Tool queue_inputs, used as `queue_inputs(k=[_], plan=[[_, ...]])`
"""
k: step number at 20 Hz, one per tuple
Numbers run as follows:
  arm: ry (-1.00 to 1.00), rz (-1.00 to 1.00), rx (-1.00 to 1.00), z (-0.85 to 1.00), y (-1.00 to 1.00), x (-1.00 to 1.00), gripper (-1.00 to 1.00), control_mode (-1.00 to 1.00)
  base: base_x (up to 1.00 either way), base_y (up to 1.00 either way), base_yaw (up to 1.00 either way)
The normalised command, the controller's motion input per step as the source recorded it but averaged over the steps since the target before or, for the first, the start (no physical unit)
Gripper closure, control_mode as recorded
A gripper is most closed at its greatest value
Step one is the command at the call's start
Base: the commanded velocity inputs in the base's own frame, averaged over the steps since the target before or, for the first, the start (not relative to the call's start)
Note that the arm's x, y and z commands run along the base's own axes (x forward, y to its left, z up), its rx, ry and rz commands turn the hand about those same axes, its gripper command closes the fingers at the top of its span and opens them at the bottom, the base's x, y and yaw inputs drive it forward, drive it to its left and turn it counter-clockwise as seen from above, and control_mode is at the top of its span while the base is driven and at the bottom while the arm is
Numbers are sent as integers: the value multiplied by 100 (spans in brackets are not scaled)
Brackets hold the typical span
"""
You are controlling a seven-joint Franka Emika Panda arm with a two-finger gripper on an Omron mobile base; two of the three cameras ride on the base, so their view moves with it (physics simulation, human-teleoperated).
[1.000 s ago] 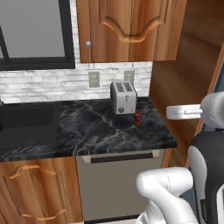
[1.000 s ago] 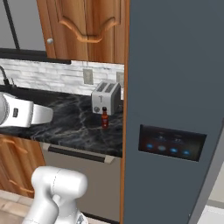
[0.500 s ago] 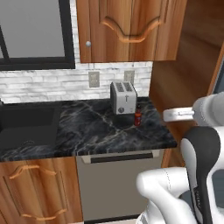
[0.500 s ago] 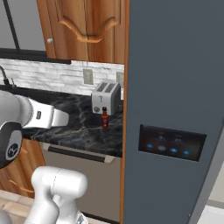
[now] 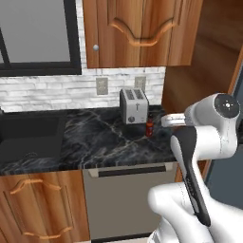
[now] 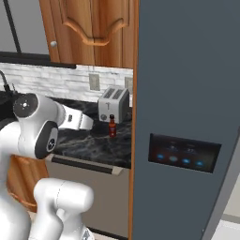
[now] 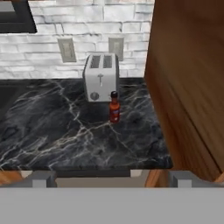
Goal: Place the condiment bottle and mustard from the counter to the top shelf of the fridge. If the existing items in the fridge are on the top shelf, move them to other shelves.
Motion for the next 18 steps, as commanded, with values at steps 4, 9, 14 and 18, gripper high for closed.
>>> queue_inputs(k=[4,9,14,18], plan=[[18,0,0,-40,-11,70,-100,-100,0,0,0],[19,0,0,-46,-7,47,-100,-100,0,0,0],[4,0,0,-43,-4,40,-100,-100,0,0,0],[0,0,0,-38,-4,58,-100,-100,0,0,0]])
